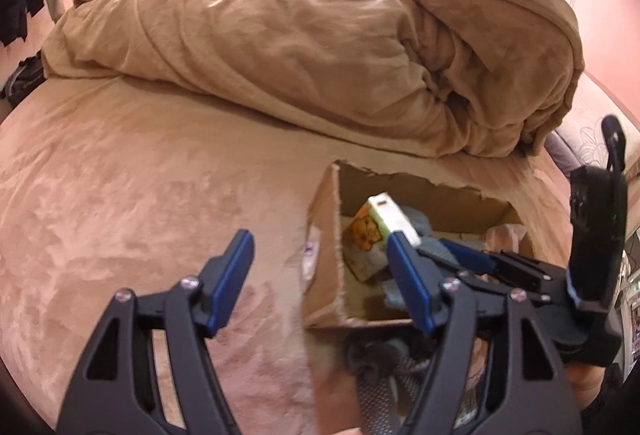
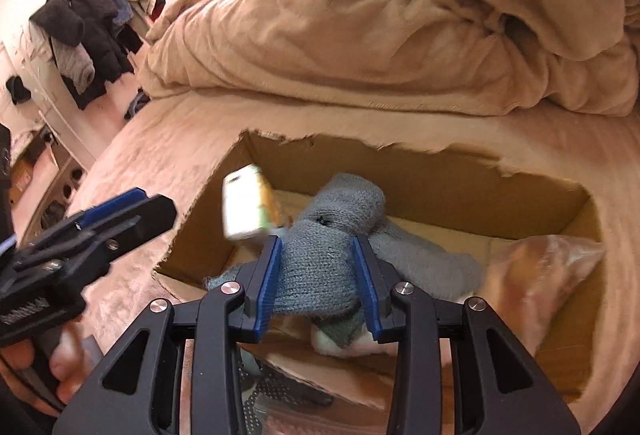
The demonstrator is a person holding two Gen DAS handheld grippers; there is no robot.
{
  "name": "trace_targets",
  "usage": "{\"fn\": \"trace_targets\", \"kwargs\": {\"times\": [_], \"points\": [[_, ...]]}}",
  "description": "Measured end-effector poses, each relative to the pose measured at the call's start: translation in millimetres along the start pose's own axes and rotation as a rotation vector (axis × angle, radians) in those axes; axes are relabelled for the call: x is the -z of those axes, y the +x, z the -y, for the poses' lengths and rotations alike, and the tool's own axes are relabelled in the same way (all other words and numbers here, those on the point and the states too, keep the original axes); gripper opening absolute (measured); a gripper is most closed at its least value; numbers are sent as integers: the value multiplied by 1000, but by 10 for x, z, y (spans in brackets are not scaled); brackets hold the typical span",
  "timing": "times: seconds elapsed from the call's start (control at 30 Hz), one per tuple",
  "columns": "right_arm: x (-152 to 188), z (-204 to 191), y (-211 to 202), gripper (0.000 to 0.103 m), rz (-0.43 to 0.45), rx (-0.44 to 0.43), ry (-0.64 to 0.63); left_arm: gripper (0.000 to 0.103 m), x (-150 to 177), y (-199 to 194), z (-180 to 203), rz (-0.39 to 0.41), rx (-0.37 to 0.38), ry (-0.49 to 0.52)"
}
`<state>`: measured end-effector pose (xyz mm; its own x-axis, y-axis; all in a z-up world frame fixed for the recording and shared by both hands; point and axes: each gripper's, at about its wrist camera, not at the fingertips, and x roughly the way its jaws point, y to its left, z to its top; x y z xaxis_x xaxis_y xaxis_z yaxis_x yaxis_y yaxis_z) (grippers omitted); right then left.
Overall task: Organize objects
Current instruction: 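Lift the duck pack and gloves and carry both over the box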
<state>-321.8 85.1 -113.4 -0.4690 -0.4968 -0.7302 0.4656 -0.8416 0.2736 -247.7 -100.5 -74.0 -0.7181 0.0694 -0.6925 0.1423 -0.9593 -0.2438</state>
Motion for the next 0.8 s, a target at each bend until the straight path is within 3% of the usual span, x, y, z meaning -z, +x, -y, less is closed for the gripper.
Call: {"fn": "trace_targets", "kwargs": {"times": [0.23,0.43,0.53,0.63,0.8], "points": [[18,-89,79,44,-14,43,-39,70,29,-36,-94,-14,14,0],[18,-121,-34,45,-7,43,-51,71,-153,231,150,-47,68,108],[25,-64,-154,47,16,45,-35,71,-200,439,267,-66,44,160],[40,50,-283,49,40,53,-8,88,-248,609,267,-72,34,161],[64,186,-422,49,65,62,14,89,-336,604,137,-67,-21,118]]}}
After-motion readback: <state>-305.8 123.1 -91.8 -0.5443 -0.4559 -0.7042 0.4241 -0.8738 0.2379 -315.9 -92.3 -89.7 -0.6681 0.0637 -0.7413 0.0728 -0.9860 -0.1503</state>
